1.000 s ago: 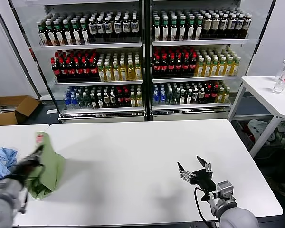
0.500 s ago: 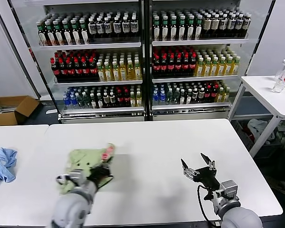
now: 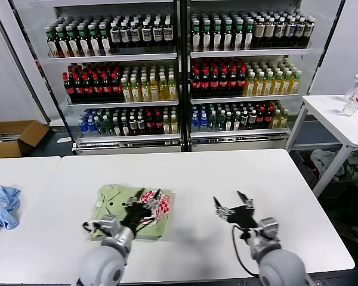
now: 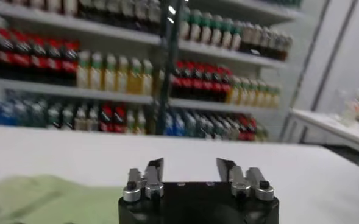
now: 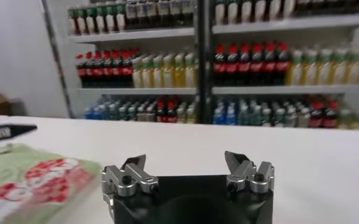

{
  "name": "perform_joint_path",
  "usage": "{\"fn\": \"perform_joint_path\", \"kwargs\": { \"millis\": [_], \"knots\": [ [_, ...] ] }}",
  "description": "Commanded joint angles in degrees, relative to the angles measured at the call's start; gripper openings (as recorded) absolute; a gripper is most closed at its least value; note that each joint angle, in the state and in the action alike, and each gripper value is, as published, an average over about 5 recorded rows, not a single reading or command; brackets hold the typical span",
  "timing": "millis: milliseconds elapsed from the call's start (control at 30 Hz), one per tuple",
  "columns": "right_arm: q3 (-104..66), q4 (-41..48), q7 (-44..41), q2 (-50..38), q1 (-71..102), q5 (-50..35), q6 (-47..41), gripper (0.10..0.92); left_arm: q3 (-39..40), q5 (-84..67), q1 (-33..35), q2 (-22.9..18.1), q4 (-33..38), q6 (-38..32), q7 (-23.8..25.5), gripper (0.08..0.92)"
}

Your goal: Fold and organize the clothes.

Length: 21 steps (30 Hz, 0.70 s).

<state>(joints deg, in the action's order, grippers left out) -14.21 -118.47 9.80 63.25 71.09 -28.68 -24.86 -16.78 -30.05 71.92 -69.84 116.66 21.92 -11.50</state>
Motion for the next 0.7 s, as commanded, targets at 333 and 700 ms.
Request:
{"fn": "perform_joint_path", "kwargs": {
  "millis": [333,700],
  "knots": [
    [25.4,24.7,10.6,21.6,-19.6,-6.4,-5.9,0.823,-24.3,-4.0,17.0,0.6,7.6,-7.1,-2.4,0.818],
    [22.3,23.2,12.1,16.4,-19.2,-12.6,-7.8,0.608,-22.7,-2.2,19.0,-0.4,8.3,-7.7,-2.4,0.823]
  ]
}}
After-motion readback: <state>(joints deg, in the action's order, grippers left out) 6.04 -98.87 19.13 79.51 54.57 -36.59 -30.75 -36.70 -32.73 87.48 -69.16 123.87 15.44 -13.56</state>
